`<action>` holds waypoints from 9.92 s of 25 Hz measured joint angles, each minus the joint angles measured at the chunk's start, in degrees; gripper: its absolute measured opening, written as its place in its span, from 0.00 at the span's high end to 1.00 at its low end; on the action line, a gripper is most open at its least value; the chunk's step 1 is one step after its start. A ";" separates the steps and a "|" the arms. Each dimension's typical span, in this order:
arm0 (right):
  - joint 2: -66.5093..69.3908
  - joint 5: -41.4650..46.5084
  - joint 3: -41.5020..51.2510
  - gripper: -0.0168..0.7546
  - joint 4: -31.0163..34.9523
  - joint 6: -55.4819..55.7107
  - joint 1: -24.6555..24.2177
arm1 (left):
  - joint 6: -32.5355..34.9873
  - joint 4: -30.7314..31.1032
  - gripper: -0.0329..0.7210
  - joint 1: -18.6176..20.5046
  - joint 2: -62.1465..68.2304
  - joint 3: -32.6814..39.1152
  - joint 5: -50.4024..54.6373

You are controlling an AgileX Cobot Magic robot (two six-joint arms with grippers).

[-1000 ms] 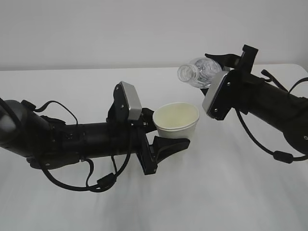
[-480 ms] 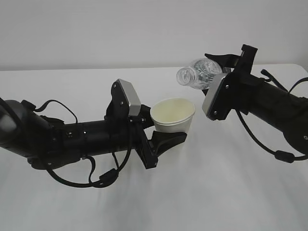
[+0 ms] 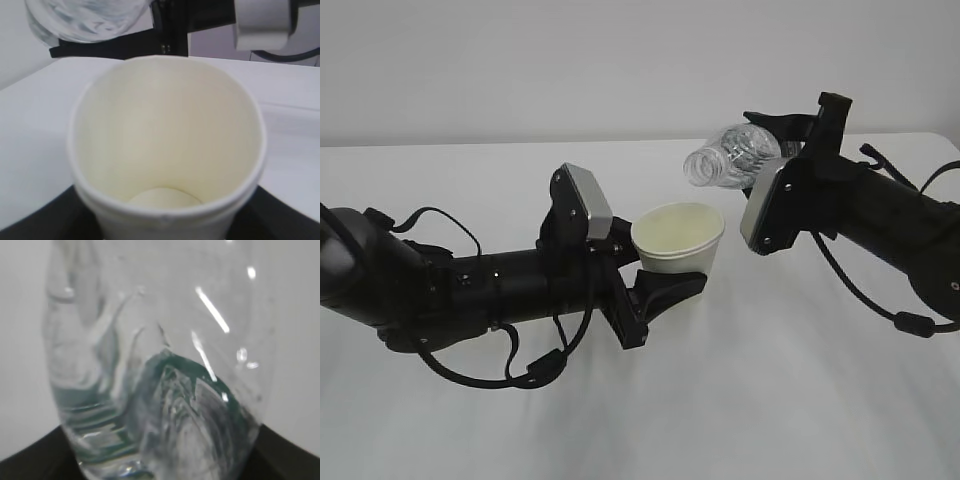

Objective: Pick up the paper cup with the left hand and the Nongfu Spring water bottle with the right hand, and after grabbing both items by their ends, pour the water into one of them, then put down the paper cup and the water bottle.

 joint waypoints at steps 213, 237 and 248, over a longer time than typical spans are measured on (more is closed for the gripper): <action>0.00 -4.83 0.00 0.35 1.08 -15.92 0.00 | 0.04 2.08 0.39 -0.21 0.00 0.00 -0.31; 0.00 -4.92 0.00 0.35 1.12 -16.01 0.00 | 0.04 2.08 0.39 -0.21 0.00 0.00 -0.21; 0.00 -4.92 0.00 0.35 1.12 -16.01 0.00 | 0.04 2.08 0.39 -0.21 0.07 0.00 -0.21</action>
